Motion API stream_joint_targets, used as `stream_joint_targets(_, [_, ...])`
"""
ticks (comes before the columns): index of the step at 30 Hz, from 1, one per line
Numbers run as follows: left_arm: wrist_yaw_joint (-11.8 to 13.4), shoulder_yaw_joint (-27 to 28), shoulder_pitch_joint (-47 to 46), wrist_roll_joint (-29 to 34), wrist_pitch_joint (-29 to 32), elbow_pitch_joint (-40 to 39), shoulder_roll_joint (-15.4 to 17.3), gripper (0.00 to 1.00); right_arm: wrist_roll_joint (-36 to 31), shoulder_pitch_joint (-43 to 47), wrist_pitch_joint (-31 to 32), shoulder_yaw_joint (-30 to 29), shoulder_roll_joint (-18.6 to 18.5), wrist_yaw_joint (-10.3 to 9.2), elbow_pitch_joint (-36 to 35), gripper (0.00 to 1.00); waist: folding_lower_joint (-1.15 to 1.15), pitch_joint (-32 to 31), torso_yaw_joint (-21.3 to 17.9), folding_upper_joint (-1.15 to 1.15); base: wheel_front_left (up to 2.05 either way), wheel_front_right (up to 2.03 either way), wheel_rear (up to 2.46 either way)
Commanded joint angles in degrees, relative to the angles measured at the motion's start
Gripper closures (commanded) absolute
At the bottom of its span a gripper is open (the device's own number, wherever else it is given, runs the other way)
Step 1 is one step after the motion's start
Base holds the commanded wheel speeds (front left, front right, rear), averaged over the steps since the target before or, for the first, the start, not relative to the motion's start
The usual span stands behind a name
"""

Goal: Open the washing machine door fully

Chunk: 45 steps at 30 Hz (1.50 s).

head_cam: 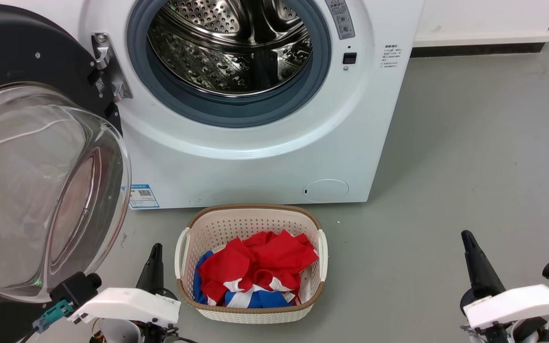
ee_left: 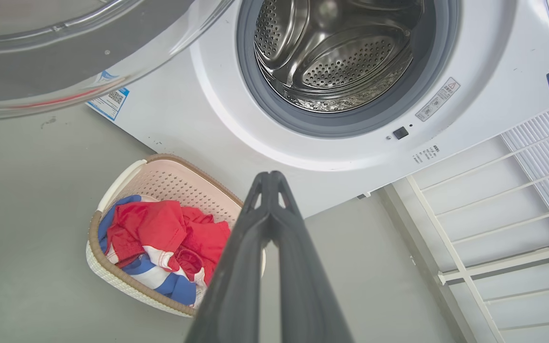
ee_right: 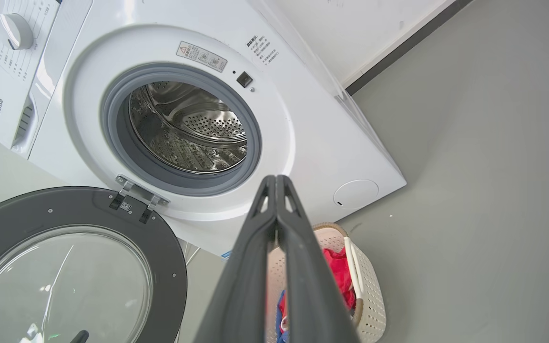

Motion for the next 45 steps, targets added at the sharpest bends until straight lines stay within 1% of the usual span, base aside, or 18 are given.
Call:
stream_joint_targets(1, [-0.27,0.48,-1.24,-0.98,0.17,-0.82,-0.02,1.00,1.32,-1.34,0.20,-0.25,-0.10,0.01,-0.48,1.00,0.00,-0.01,0.01,0.00,0.00,0.00,0.00])
stream_joint_targets(22, [-2.36,3.50,-1.49,-14.00,3.86,-1.14,-0.73,1.00,15.70,-2.79,2.50,-1.66,0.32,0.01,1.30,1.00,0.00,-0.39,0.63,0.00,0.00,0.00,0.00])
stream_joint_targets(45, [-4.28,6.29,-1.71,-25.65,7.12,-1.41,-1.20,1.00,28.30,-4.10,4.79,-3.08,0.83,0.01,2.95,1.00,0.00,-0.81,1.30,0.00,0.00,0.00,0.00])
